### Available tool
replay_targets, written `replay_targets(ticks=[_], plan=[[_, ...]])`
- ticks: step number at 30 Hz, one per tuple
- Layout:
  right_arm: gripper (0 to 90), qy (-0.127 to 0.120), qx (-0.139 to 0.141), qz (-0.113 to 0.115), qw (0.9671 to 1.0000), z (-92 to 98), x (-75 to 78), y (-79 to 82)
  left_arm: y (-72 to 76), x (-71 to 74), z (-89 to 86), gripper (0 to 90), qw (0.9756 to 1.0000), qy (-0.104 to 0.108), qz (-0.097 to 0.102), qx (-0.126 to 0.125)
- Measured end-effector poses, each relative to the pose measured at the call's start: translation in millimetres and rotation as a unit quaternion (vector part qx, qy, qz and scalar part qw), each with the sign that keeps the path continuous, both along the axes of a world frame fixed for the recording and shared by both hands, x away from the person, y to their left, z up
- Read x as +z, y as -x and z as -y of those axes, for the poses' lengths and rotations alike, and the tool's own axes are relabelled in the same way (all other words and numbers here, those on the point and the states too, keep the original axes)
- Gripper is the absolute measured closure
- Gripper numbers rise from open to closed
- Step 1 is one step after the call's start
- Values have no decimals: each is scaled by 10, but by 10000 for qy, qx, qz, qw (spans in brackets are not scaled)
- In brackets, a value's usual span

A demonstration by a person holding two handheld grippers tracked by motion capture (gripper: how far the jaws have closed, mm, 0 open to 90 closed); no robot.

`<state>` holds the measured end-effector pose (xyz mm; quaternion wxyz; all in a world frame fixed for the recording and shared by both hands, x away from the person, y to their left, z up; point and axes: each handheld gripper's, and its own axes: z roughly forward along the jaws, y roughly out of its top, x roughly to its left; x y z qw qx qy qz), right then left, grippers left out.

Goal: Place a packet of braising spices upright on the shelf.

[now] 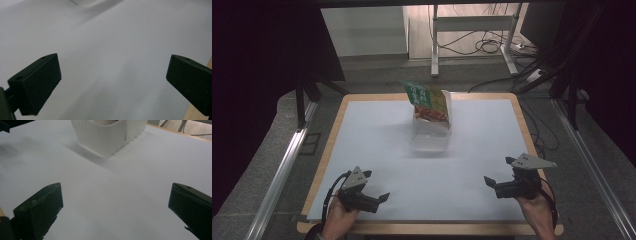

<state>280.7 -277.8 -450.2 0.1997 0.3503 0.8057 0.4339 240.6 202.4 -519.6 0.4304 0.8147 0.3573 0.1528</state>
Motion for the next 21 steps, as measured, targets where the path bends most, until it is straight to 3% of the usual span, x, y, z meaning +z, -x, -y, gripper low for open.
replay_targets(ticks=[5, 14, 21], plan=[[0, -121, -125, -51, 9998, 88, -63, 42, -1, -4, 2, 0, 10000, -27, -1, -1], [0, 2, -289, -214, 9994, 185, -248, 54, -2, -12, 10, 0, 10000, -94, -2, 5], [0, 80, -313, -313, 9990, 207, -299, 31, -10, -14, 14, 0, 9999, -127, -3, 21]])
